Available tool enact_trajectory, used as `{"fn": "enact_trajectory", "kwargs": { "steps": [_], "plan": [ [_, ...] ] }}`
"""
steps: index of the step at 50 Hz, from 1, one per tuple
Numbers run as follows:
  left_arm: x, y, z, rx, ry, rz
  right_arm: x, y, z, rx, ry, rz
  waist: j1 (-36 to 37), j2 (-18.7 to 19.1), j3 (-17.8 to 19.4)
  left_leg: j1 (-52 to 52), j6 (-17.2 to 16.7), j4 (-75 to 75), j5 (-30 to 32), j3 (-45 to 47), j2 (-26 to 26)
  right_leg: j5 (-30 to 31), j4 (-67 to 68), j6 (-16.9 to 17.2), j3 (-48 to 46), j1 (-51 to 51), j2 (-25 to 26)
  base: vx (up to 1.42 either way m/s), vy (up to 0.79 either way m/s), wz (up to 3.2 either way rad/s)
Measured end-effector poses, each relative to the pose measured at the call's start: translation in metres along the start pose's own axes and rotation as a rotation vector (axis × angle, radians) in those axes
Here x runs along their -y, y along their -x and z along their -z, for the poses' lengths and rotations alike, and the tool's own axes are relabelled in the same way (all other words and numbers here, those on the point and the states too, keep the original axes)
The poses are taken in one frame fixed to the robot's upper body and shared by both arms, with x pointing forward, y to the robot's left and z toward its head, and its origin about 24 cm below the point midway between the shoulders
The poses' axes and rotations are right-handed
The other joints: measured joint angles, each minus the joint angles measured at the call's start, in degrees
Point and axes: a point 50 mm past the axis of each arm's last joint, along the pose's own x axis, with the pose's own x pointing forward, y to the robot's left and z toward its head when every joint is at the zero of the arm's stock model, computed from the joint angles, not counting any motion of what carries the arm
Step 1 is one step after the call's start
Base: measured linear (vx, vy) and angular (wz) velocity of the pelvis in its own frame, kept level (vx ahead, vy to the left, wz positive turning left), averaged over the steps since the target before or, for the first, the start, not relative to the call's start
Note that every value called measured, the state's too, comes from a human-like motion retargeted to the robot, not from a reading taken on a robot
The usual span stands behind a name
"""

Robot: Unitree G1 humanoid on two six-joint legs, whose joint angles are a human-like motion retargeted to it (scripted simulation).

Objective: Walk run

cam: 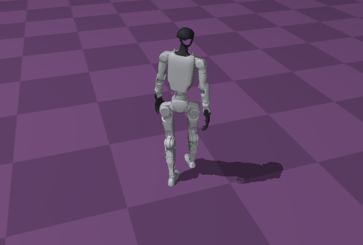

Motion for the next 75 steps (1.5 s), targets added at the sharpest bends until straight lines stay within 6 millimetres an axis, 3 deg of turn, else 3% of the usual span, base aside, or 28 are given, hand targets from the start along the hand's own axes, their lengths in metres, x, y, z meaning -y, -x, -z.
{"fn": "enact_trajectory", "kwargs": {
  "steps": [3,7,10,15,19,25,33,38,40,43,45,48,51,55,58,62,70,75],
  "plan": [
    [0.032,0.005,0.04,-0.151,0.042,0.109,0.004,0.002,0.016,-0.028,-0.061,0.025,-2.32,0.39,-2.71,-0.44,2.56,0.3,4.01,-5.39,-5.24,0.47,1.1,-0.74,-3.11,-0.39,-7.06,0.4,0.33,2.04],
    [0.063,0.018,0.083,-0.339,0.133,0.168,0.006,0.004,0.03,-0.072,-0.165,0.007,1.08,1.22,-4.58,-2.65,-0.32,5.44,11.52,-6.72,-5.3,-3.16,1.4,-3.12,-4.35,1.57,-8.25,0.46,-0.17,1.24],
    [0.081,0.026,0.101,-0.382,0.248,0.183,0.019,0.007,0.03,-0.059,-0.179,-0.001,3.02,1.26,-5.11,-7.11,-4.15,13.86,19.76,-5.36,-6.62,-4.24,0.98,-6.03,-8.02,2.91,-9.77,0.36,-0.02,1.23],
    [0.092,0.032,0.114,-0.379,0.35,0.201,0.044,0.008,0.012,-0.05,-0.11,0.061,3.5,2.63,-5.67,-16.26,-16.8,28.22,27.25,5.18,-1.99,-6.83,0.51,-11.25,-12.63,4.28,-9.73,0.25,0.01,1.86],
    [0.098,0.032,0.113,-0.395,0.358,0.173,0.063,0.01,-0.006,-0.027,-0.051,0.136,3.31,3.15,-6.08,-20.38,-14.4,31.65,22.98,18.32,4.94,-8.49,0.74,-14.1,-20.16,5.75,-10.43,0.13,0.05,2.01],
    [0.105,0.028,0.102,-0.33,0.275,0.203,0.076,0.012,-0.027,0.055,-0.033,0.184,8.52,2.28,-6.12,-24.83,-9.9,22.48,16.28,24.77,7.25,-11.69,1.76,-17.22,-26.75,8.05,-10.08,0.17,0.03,1.34],
    [0.141,0.035,0.103,-0.344,0.241,0.317,0.081,0.013,-0.048,0.036,0.029,0.233,11.02,3.01,-5.39,-26.68,-4.04,4.71,13.07,38.34,10.37,-16.41,1.54,-18.09,-42.29,13.53,-7.58,0.2,0.07,1.54],
    [0.162,0.051,0.123,-0.428,0.266,0.4,0.065,0.01,-0.066,0.061,0.097,0.183,10.92,1.74,-5.69,-27.11,-0.18,0.72,12.25,45.47,10.15,-19.23,1.66,-17.16,-50.73,16.77,-7.2,0.29,0.06,1.33],
    [0.167,0.057,0.132,-0.47,0.273,0.407,0.054,0.008,-0.072,0.087,0.129,0.154,11.51,0.86,-6.09,-26.84,2.27,0.01,14.65,45.13,9.47,-20.15,1.87,-16.37,-53.12,17.96,-7.14,0.41,0.02,0.84],
    [0.173,0.066,0.145,-0.516,0.308,0.401,0.035,0.005,-0.081,0.134,0.186,0.107,12.87,-0.86,-7.1,-25.96,4.01,-0.71,13.52,43.11,7.45,-20.72,2.68,-14.56,-55.52,19.52,-7.71,0.47,0.0,0.52],
    [0.177,0.071,0.15,-0.533,0.355,0.395,0.022,0.004,-0.083,0.16,0.223,0.087,13.33,-1.89,-7.63,-25.53,4.21,-1.54,12.57,38.65,5.53,-19.67,3.7,-13.29,-56.63,20.47,-8.43,0.54,0.04,0.4],
    [0.179,0.073,0.152,-0.556,0.439,0.365,0.006,0.002,-0.083,0.194,0.275,0.075,13.68,-2.83,-8.07,-23.12,3.33,-2.77,11.53,38.94,4.71,-14.1,6.46,-9.82,-57.1,21.87,-9.6,0.47,0.04,0.42],
    [0.17,0.07,0.151,-0.555,0.475,0.314,0.001,0.001,-0.074,0.203,0.312,0.075,12.62,-1.53,-8.51,-19.72,3.72,-5.13,10.83,37.22,4.06,-5.02,11.78,-7.7,-57.32,22.84,-9.68,0.52,0.11,1.04],
    [0.145,0.056,0.14,-0.51,0.426,0.261,0.0,-0.001,-0.051,0.147,0.326,0.107,10.07,1.85,-7.95,-15.64,4.06,-6.54,9.89,30.79,5.5,4.11,24.67,-12.1,-50.35,19.87,-8.25,0.52,0.09,1.42],
    [0.111,0.038,0.12,-0.444,0.33,0.213,-0.002,-0.001,-0.029,0.089,0.258,0.156,10.13,3.19,-7.33,-13.46,3.87,-6.96,9.33,26.69,6.56,0.11,34.97,-11.94,-43.31,14.52,-6.57,0.38,-0.01,1.24],
    [0.066,0.017,0.082,-0.324,0.253,0.09,-0.005,0.001,0.009,-0.038,0.153,0.121,10.38,2.81,-7.31,-11.24,3.87,-7.54,9.18,22.5,6.0,-3.58,36.87,-8.11,-29.45,7.95,-1.73,0.37,-0.05,1.28],
    [0.0,-0.003,-0.019,0.033,0.171,-0.096,-0.021,0.015,0.077,-0.281,-0.031,-0.124,5.61,0.58,-5.29,-6.44,4.63,-7.25,7.86,10.24,1.33,-7.54,22.51,-9.99,-23.87,0.19,-7.57,0.37,-0.1,1.43],
    [-0.031,0.001,-0.057,0.173,0.074,-0.197,-0.031,0.024,0.105,-0.337,-0.11,-0.177,3.63,-1.16,-4.07,-1.96,4.76,-7.23,6.06,5.52,-1.31,-3.24,9.52,-9.05,-16.21,-3.9,-8.89,0.38,-0.15,0.86]
  ]
}}
